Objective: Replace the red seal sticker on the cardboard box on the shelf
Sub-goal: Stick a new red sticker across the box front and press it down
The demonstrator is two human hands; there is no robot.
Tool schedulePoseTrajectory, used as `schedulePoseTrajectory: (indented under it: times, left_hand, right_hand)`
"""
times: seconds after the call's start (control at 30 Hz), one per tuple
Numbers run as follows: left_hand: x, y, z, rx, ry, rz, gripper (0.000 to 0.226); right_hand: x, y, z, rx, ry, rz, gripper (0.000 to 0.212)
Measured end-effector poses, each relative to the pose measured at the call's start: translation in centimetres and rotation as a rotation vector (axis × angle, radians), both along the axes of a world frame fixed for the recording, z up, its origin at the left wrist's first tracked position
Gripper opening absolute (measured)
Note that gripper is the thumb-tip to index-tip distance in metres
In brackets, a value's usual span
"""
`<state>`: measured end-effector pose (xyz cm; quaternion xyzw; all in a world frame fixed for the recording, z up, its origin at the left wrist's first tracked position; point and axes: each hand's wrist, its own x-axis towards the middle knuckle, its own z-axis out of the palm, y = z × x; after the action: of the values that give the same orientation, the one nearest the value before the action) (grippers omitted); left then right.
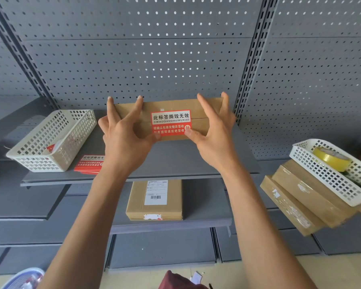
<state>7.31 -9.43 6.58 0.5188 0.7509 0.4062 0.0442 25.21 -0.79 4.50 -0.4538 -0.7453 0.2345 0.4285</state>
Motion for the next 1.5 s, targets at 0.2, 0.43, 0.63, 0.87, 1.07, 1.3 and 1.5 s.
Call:
schedulePoseTrajectory:
  times: [0.2, 0.43, 0.63, 0.87, 1.07, 1.3, 1.5]
  left_hand:
    - [0.7, 0.1, -0.1, 0.018, 0.022, 0.009, 0.109]
    - [0.8, 0.7, -0.8, 0.081, 0.036, 0.044, 0.092]
    - [0.4, 0.6, -0.9, 0.104, 0.017, 0.022, 0.083]
    - [0.1, 0.5, -0.7, 0.113, 0.013, -0.017, 0.076]
    - [-0.2, 0.4, -1.1, 0.092, 0.006, -0.032, 0.073]
    - [1.6, 0.6, -0.8, 0.189, -0.074, 0.073, 0.056]
    - [2.7, 1.9, -0.9, 0.184, -0.015, 0.221, 0.057]
  right_hand:
    - [-1.5, -1.2, 0.3, 0.017, -0.011, -0.104, 0.107]
    - [-1.3, -0.7, 0.5, 0.023, -0.083, -0.120, 0.112]
    - [-0.5, -0.5, 0.0, 0.056, -0.042, -0.088, 0.099]
    - [0.7, 0.3, -0.3, 0.041, 0.015, -0.038, 0.085]
    - [1.5, 0.4, -0.4, 0.020, 0.032, 0.016, 0.072]
    - [-0.9, -1.1, 0.8, -0.036, 0.098, -0.142, 0.078]
    - [-3.6, -1.7, 0.5, 0.070, -0.060, -0.402, 0.086]
